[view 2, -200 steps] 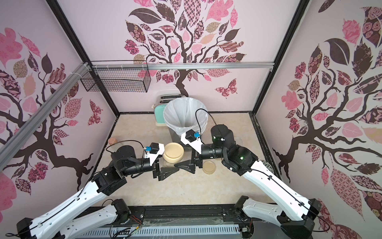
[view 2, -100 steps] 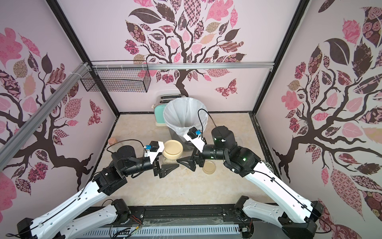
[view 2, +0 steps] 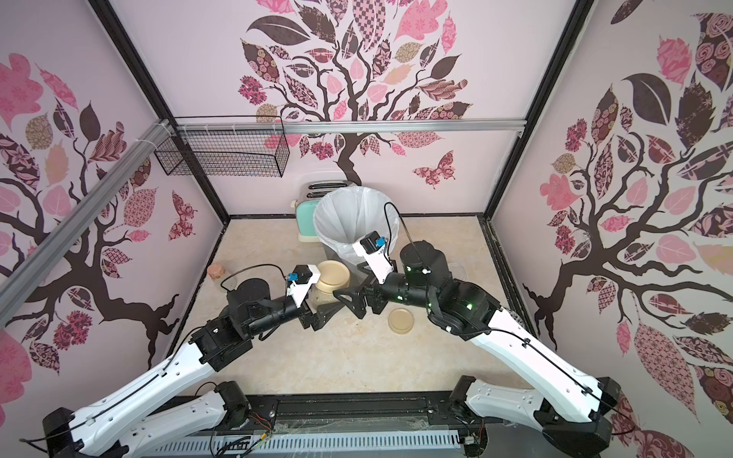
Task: Empty moldy rice from jars
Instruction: Unscrew the lid from the jar.
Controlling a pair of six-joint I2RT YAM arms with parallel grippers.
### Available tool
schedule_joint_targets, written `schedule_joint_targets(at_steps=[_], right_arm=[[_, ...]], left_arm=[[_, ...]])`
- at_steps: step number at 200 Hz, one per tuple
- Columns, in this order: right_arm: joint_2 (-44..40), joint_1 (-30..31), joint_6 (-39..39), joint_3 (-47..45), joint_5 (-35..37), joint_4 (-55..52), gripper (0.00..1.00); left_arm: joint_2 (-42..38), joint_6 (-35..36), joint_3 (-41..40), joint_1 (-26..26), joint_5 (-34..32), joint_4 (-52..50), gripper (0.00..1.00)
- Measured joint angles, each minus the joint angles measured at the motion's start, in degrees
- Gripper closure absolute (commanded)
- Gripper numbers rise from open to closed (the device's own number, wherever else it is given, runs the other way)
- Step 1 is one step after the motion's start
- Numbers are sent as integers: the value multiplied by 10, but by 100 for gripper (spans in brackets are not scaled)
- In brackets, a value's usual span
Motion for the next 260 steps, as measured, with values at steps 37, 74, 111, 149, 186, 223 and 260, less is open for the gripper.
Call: schedule_joint_targets(at_steps=[37,74,111,149,186,223,260], right_arm=[[22,12,19,2,59,4,0],[30,13,26,-2,95,23,0],[34,14,28,-4,101,42,0],[41,15,30,-4,97,56,0],[46,15,29,-4,90,59,0],[56,15,24,-4,80,60,1],[66,15,17,-4,78,61,1]], left_arm=[[14,3,-1,0,-42,13,26],[21,3,-1,-1,-45,31,26],[22,3,-1,-4,-45,35,26],[24,3,-1,-4,-45,37,26],[32,3,-1,-4,-40,37,26],[40,3,-1,-5,-37,37,27],[40,1,-1,-5,-34,38,27]])
